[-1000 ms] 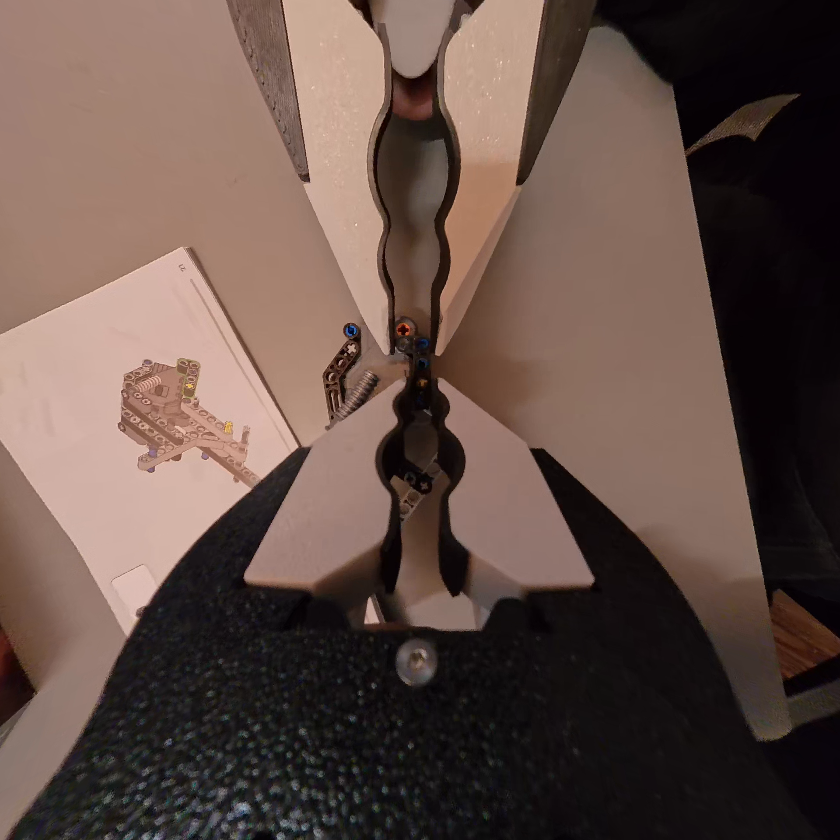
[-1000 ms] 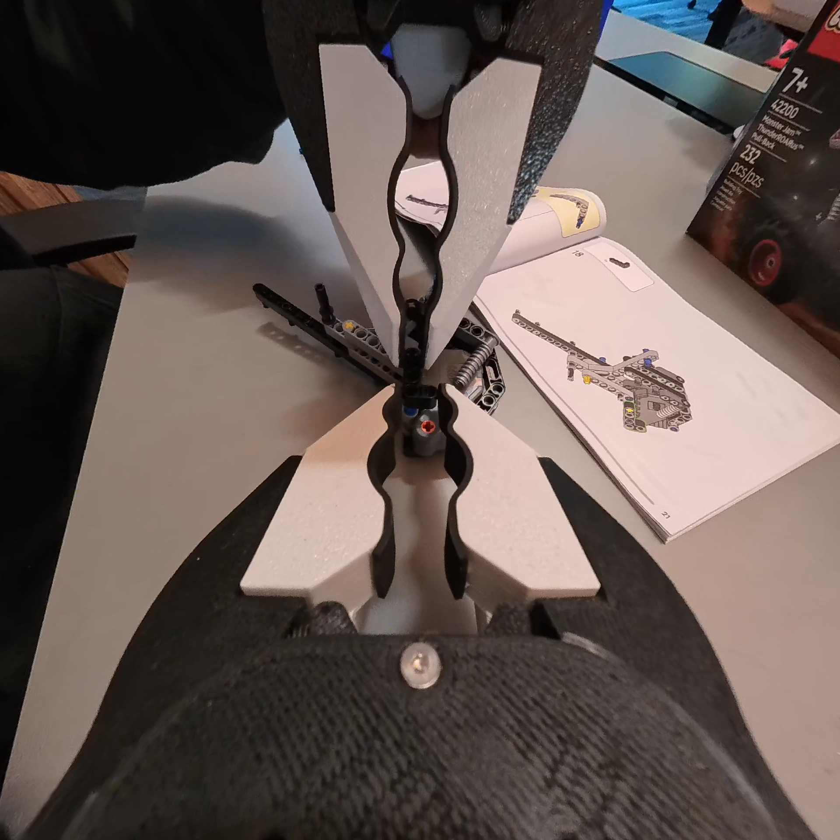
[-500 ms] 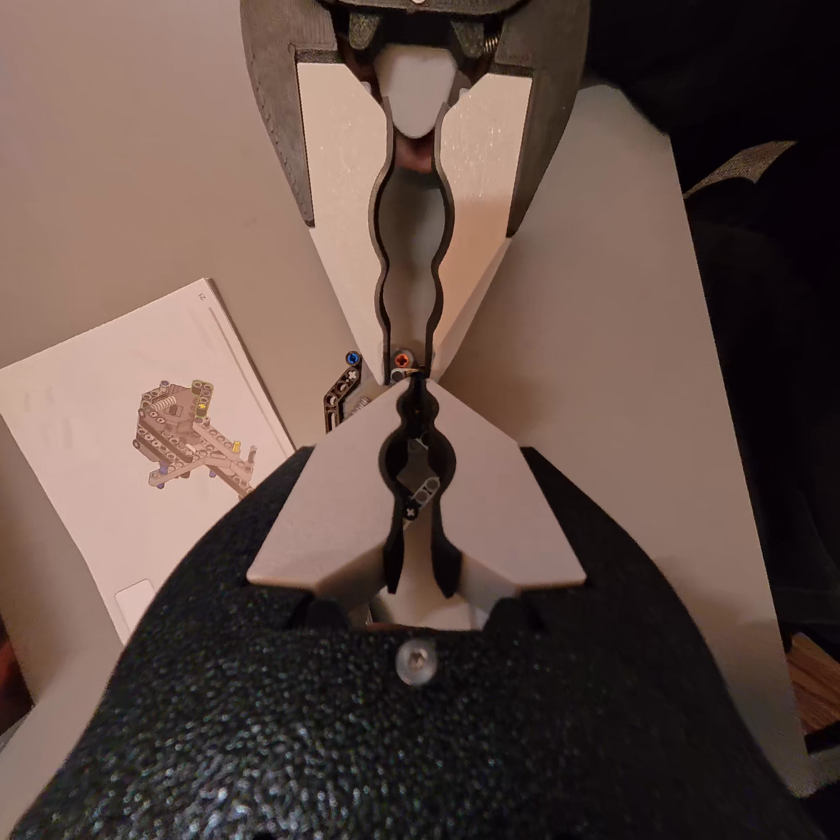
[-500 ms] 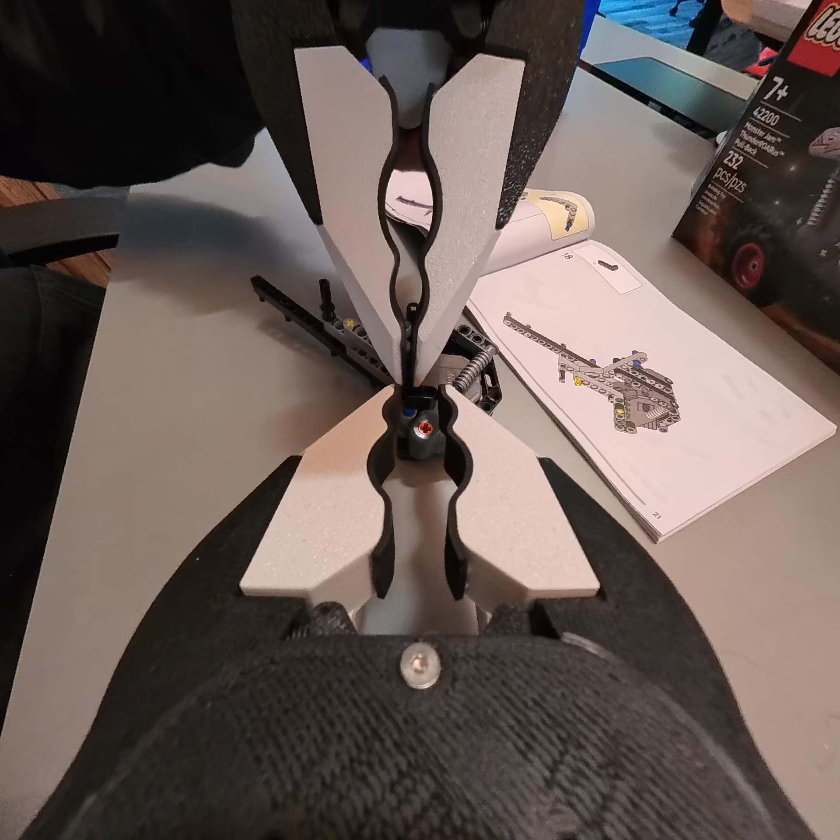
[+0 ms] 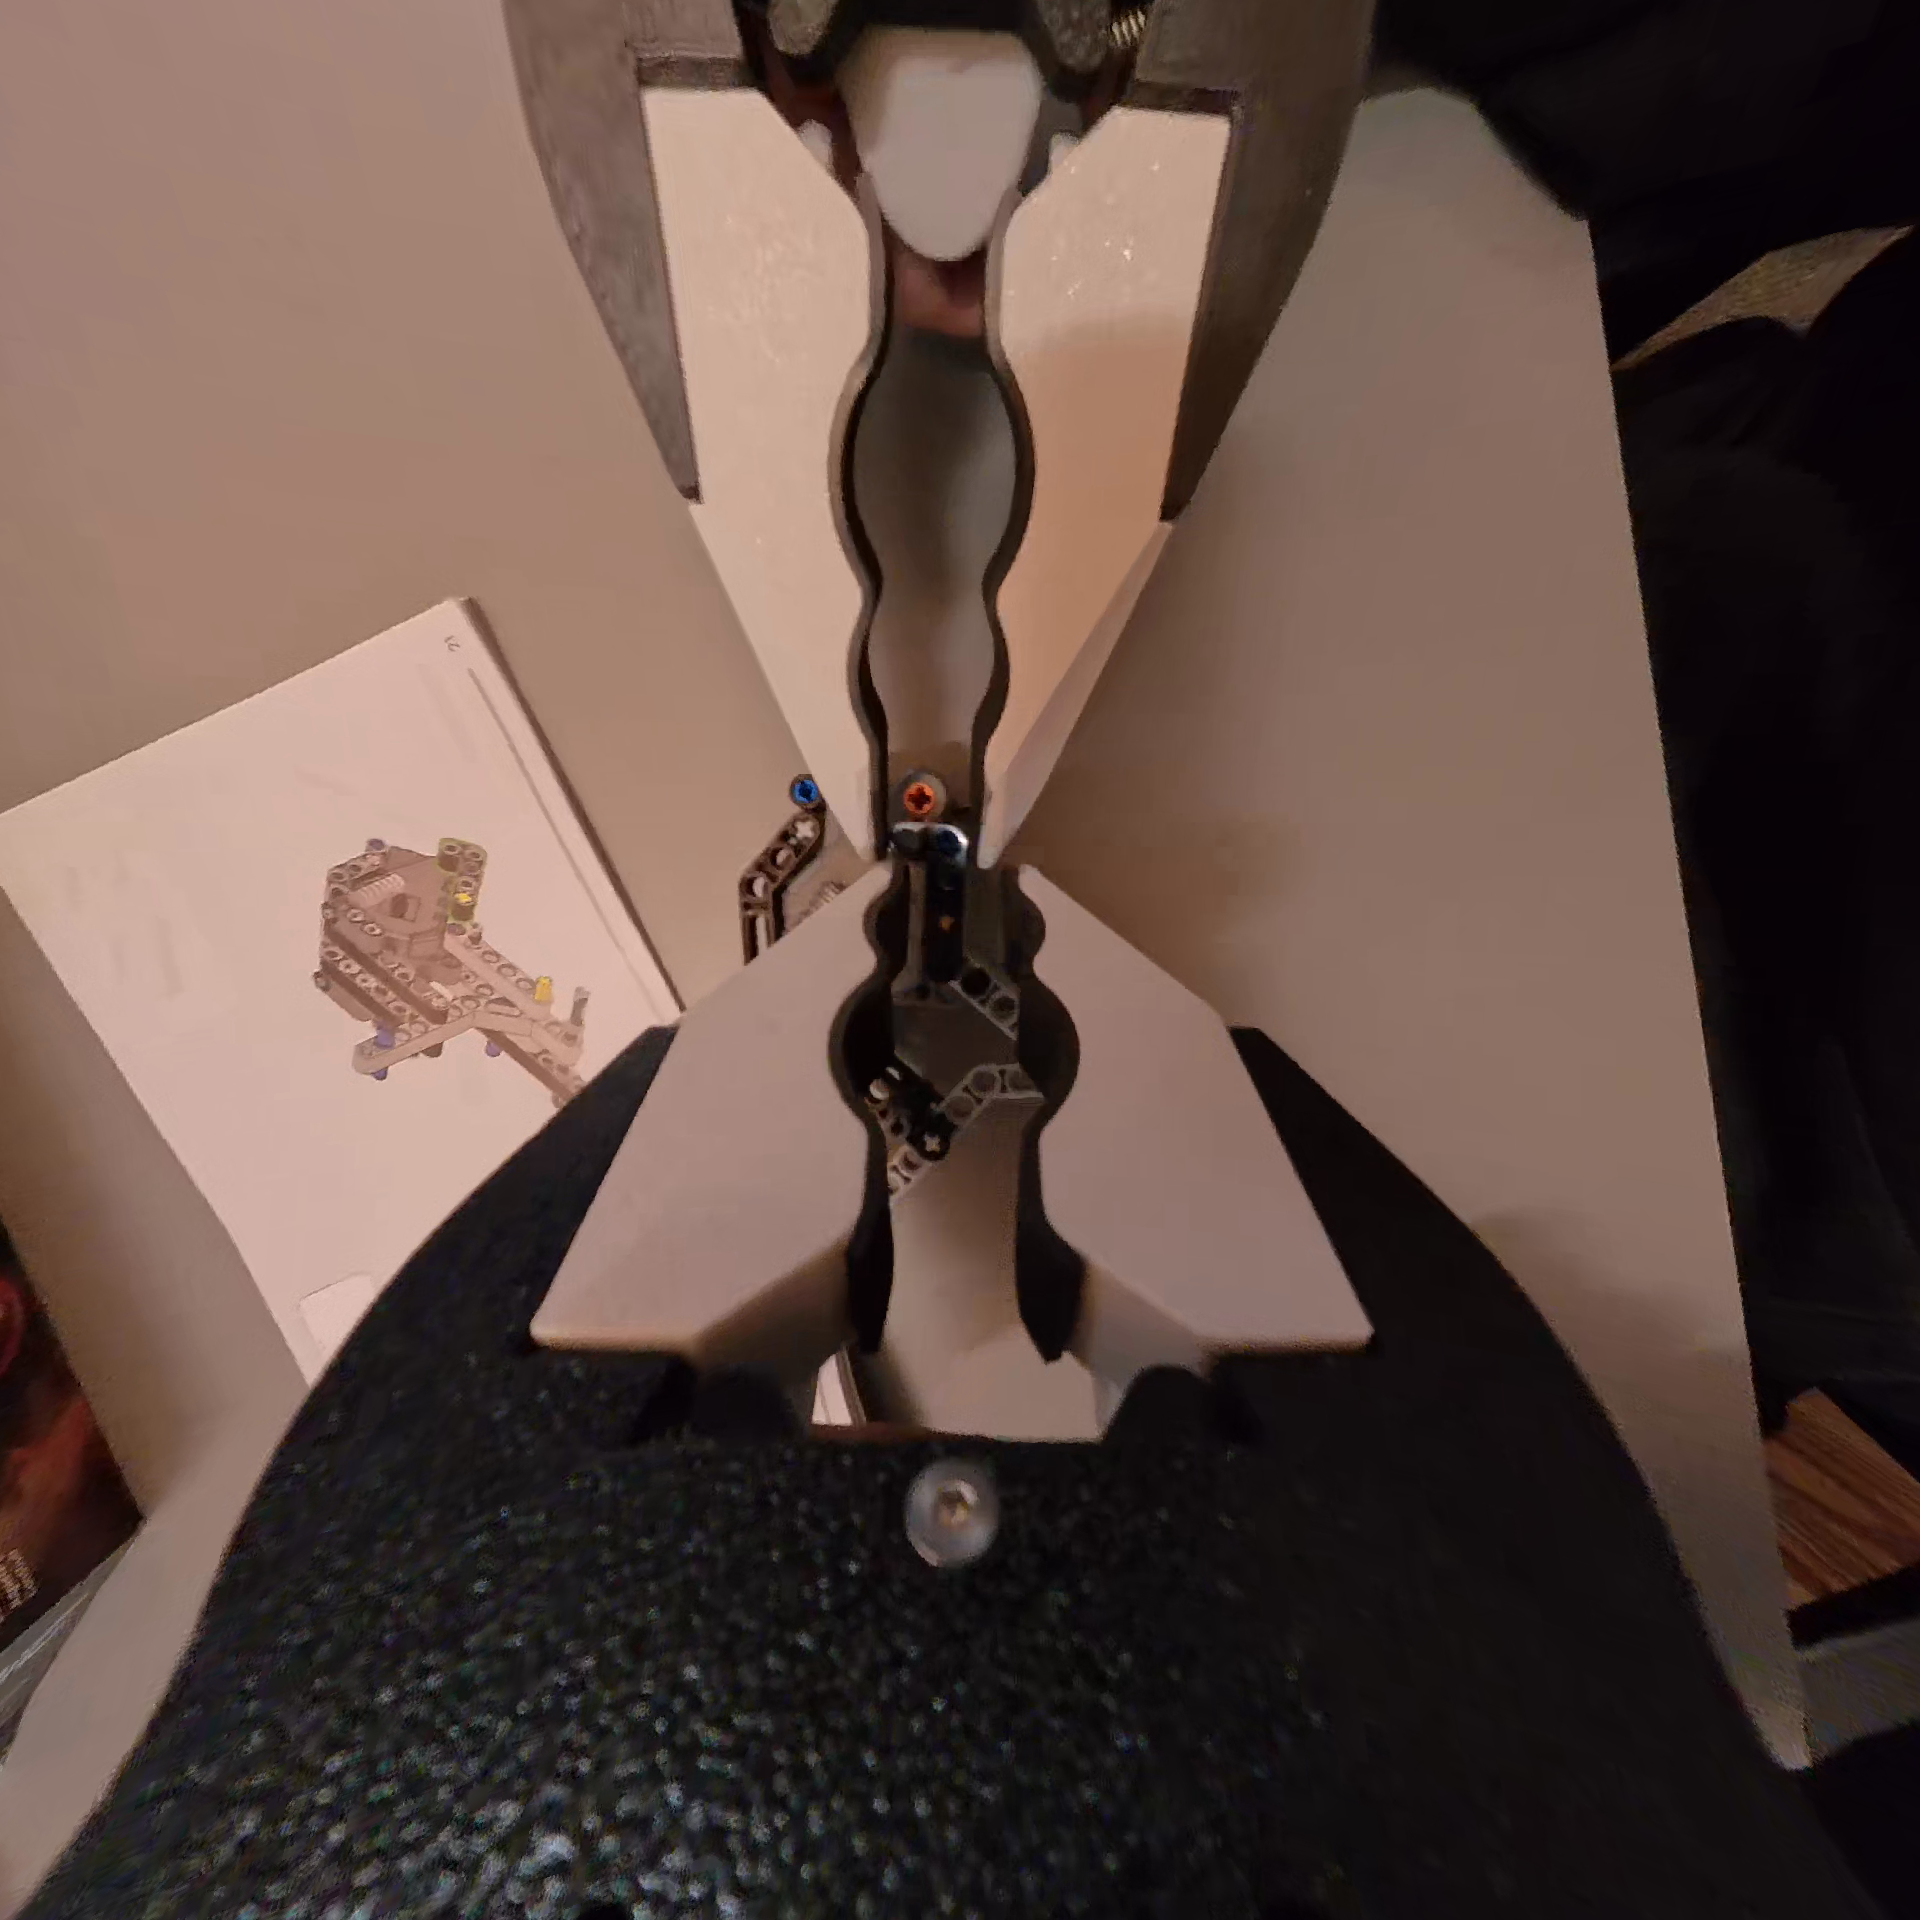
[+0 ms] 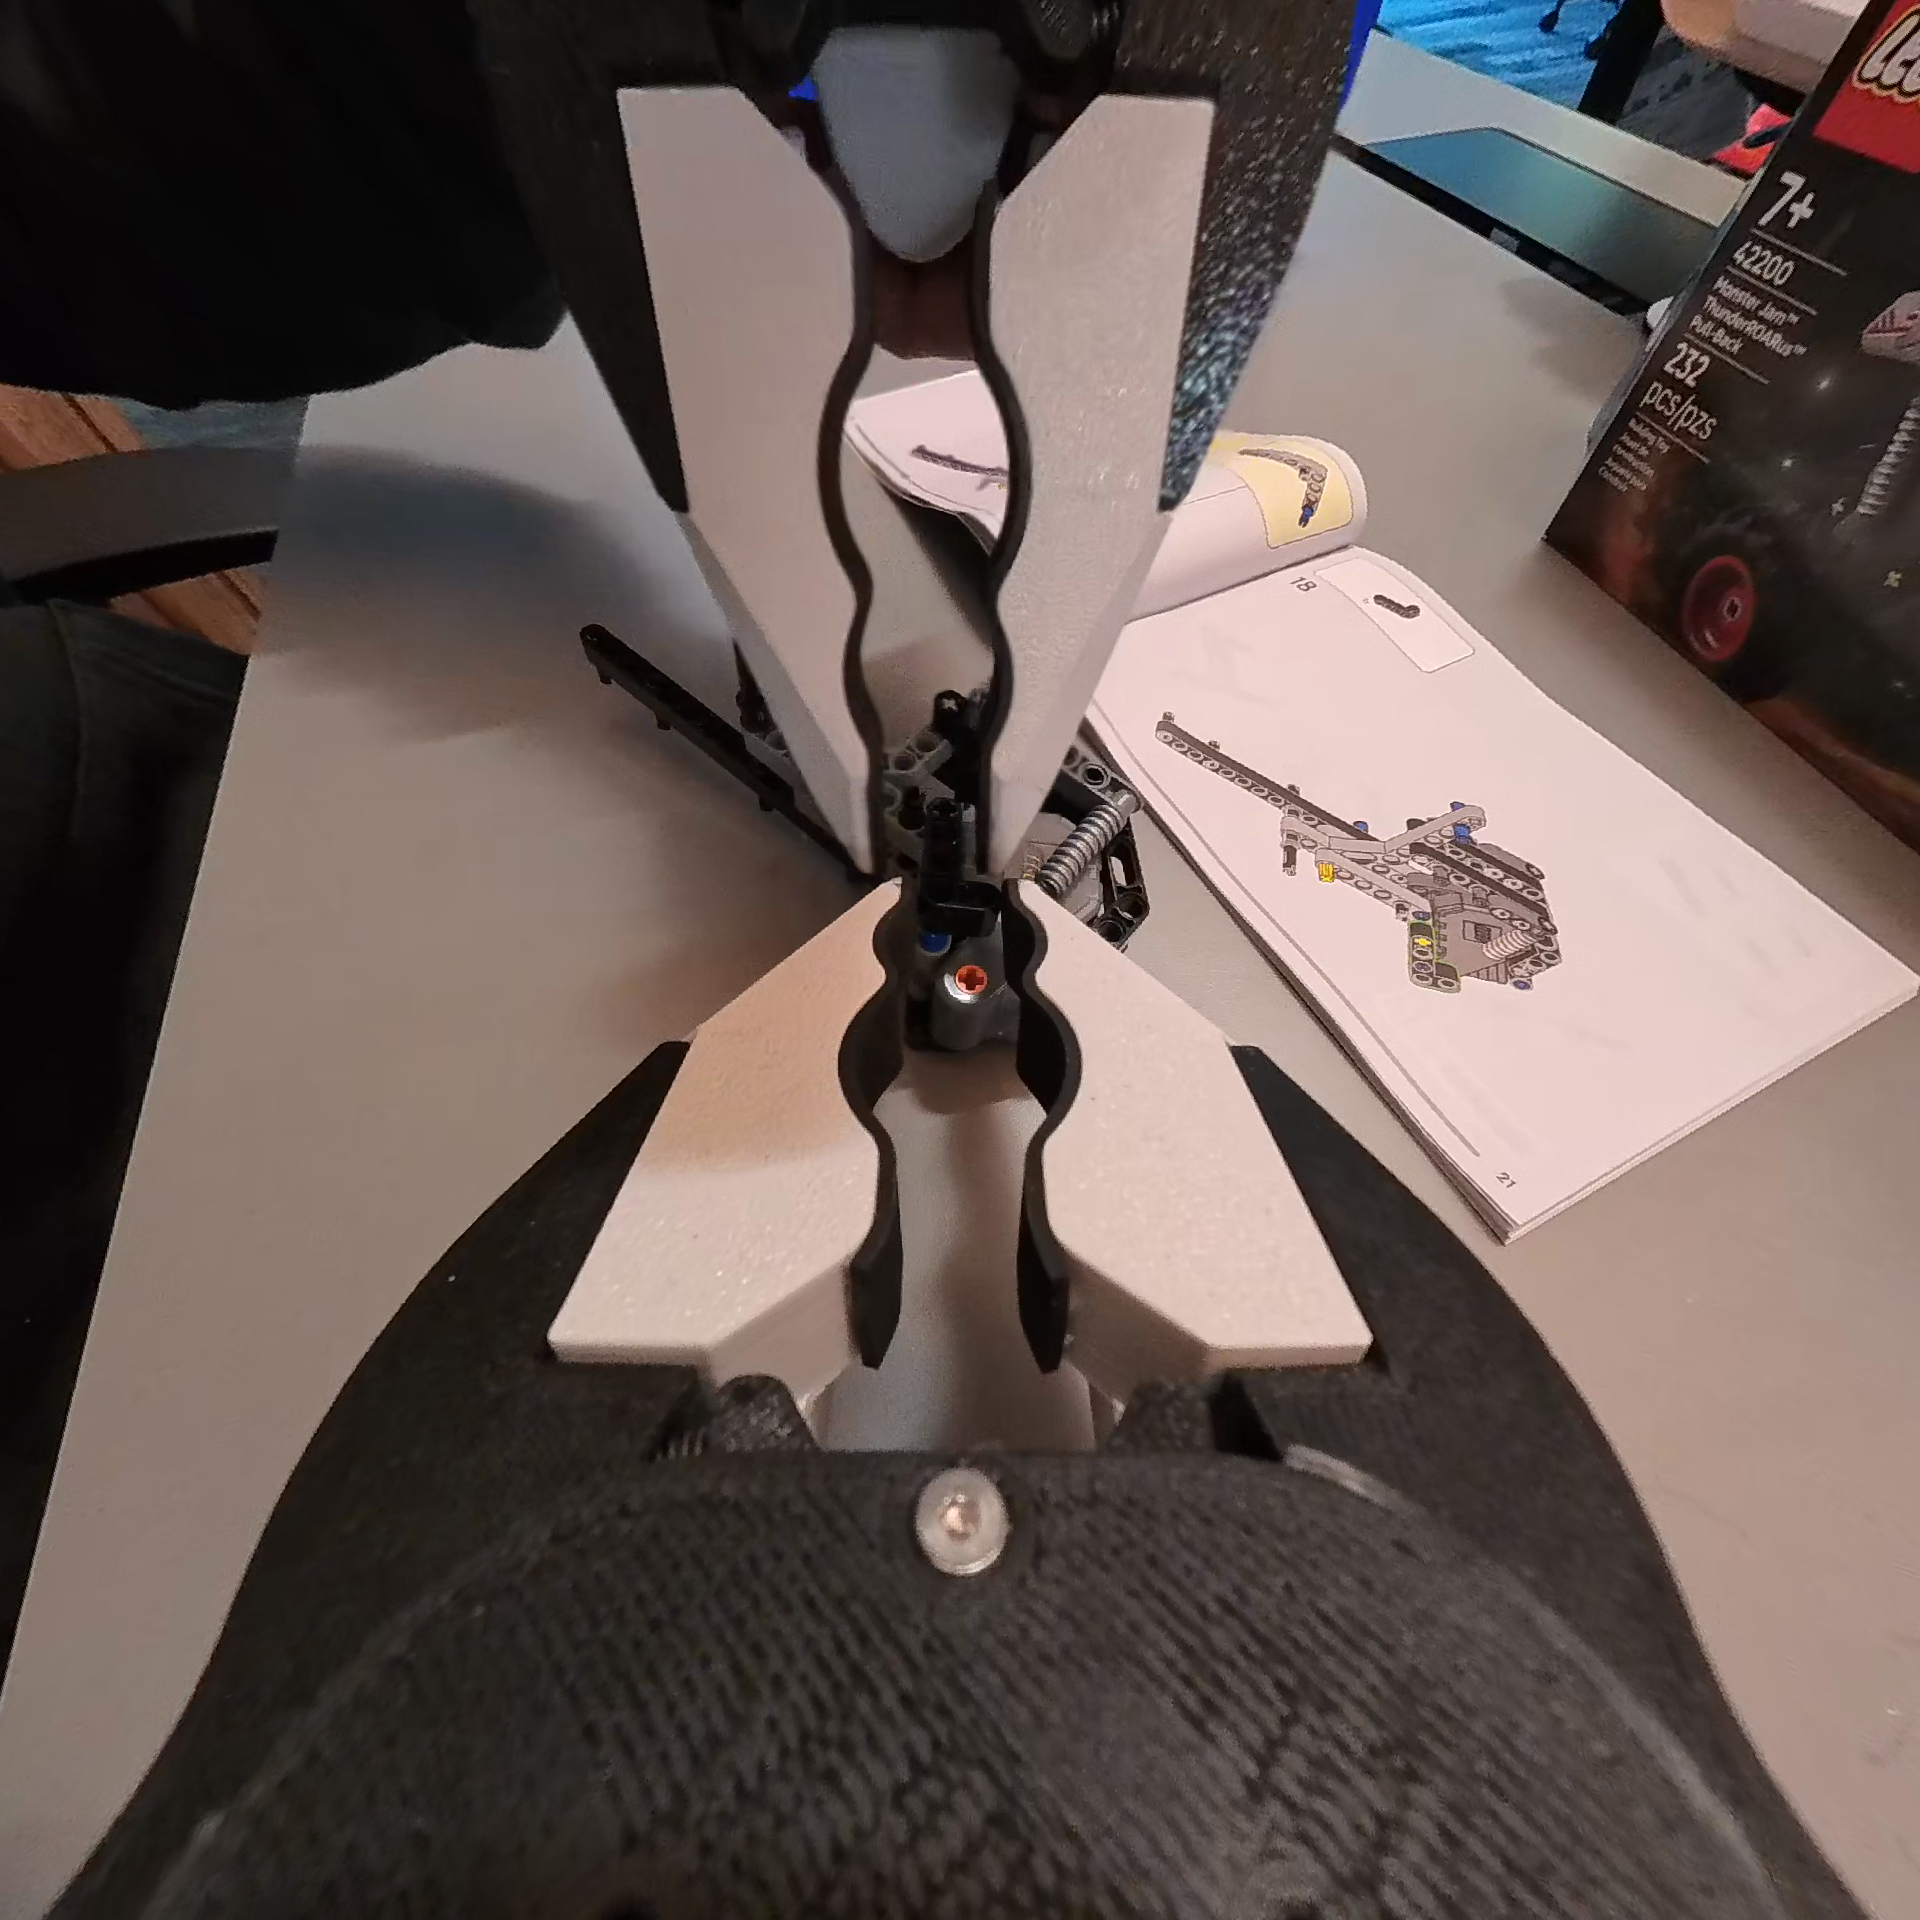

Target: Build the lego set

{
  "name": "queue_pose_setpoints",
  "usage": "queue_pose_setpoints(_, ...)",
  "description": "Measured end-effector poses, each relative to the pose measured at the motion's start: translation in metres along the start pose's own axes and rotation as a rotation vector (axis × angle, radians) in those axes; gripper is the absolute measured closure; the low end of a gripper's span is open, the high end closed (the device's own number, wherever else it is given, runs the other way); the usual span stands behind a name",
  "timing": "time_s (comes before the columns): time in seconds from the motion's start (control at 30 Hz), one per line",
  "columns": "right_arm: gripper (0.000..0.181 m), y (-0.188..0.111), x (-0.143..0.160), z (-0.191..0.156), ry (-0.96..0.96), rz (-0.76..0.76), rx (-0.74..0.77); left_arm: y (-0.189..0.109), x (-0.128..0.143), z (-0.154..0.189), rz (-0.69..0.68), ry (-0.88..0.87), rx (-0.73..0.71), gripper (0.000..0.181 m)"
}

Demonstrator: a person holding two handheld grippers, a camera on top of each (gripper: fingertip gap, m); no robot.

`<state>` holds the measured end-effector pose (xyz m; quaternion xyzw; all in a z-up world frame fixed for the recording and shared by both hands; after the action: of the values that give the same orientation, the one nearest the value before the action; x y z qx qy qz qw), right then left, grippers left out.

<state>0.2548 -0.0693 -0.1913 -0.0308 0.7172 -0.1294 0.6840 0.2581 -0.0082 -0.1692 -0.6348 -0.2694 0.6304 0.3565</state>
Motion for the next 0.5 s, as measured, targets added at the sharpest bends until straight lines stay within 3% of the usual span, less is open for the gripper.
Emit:
queue_pose_setpoints(0.3,0.167,-0.002,0.002,-0.001,-0.002,-0.01,-0.006,0.005,0.003,-0.002,-0.045,0.029,-0.02,0.176)
queue_pose_setpoints(0.4,0.151,-0.016,0.012,0.003,-0.03,-0.074,0.017,0.005,0.003,-0.004,-0.039,0.013,-0.002,0.176)
queue_pose_setpoints(0.5,0.149,-0.021,0.01,0.006,-0.016,-0.049,0.035,0.005,0.003,-0.005,-0.036,0.007,0.017,0.176)
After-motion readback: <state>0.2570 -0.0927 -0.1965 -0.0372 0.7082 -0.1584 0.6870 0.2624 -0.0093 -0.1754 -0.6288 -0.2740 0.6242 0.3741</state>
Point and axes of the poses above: each gripper's, where its closed fingertips meet, y out along the fingers, x out of its underside, z = x × y across the jaws, the point moved 5 cm from there along -y, back along the fingers, and after that the axes turned 12 degrees about z, right-handed, at the moved point
